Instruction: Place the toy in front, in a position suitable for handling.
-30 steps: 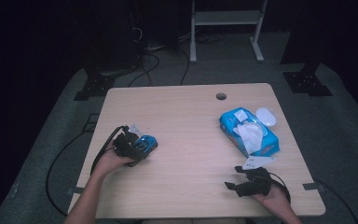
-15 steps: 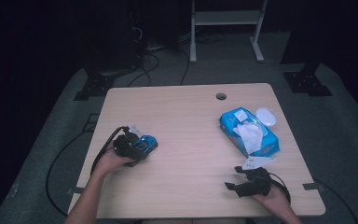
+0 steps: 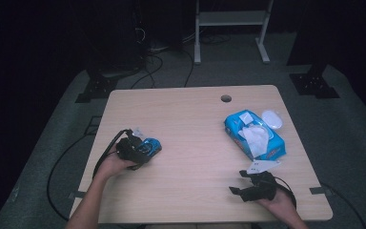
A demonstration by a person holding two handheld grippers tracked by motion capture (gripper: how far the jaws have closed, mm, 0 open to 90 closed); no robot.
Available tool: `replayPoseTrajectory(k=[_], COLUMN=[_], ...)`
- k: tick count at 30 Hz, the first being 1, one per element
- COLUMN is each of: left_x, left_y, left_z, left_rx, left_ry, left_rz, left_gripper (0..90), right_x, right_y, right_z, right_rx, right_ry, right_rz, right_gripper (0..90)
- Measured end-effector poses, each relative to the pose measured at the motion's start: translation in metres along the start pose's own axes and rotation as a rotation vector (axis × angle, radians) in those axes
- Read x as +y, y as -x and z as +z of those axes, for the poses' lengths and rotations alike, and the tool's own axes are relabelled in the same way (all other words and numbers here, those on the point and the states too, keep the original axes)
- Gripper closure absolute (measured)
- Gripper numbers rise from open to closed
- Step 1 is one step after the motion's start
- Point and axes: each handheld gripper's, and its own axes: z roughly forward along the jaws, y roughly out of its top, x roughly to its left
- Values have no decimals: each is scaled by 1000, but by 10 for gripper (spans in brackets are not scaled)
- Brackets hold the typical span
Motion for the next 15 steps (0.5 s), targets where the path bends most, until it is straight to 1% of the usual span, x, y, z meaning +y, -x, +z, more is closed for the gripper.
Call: replayPoseTrajectory(k=[6, 7, 8, 9, 10, 15], left_x=[-1, -1, -1, -1, -1, -1], left_y=[-1, -2, -2, -2, -2, -1], left_z=[-1, -1, -4, -4, -3, -3], left_rx=[-13, -16, -14, -14, -14, -10], left_ry=[5, 10, 27, 27, 17, 24], left_rz=[-4, -7, -9, -9, -9, -13], left_gripper=[257, 268, 278, 278, 278, 279], right_x=[0, 0, 0, 0, 0, 0], right_y=[1, 1, 1, 1, 1, 0], right_z=[0, 0, 0, 0, 0, 0], right_rx=[0, 1, 0, 0, 0, 0], right_ry=[4, 3, 4, 4, 3, 1], right_rz=[4, 4, 5, 5, 2, 2], right_gripper=[228, 228, 228, 228, 228, 228])
